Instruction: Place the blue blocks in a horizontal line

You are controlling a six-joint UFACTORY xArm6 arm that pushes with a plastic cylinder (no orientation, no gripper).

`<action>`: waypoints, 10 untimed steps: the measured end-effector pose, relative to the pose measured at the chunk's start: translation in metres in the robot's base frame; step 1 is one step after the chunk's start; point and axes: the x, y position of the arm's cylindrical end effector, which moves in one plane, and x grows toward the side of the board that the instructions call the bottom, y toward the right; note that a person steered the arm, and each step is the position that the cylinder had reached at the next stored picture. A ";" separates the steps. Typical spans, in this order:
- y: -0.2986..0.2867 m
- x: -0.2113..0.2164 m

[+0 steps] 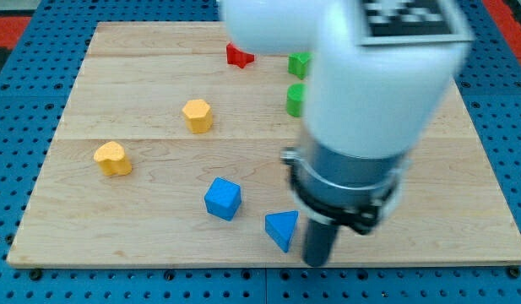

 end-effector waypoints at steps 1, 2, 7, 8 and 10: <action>-0.031 -0.044; -0.035 -0.066; -0.124 -0.003; -0.094 -0.003; -0.064 -0.114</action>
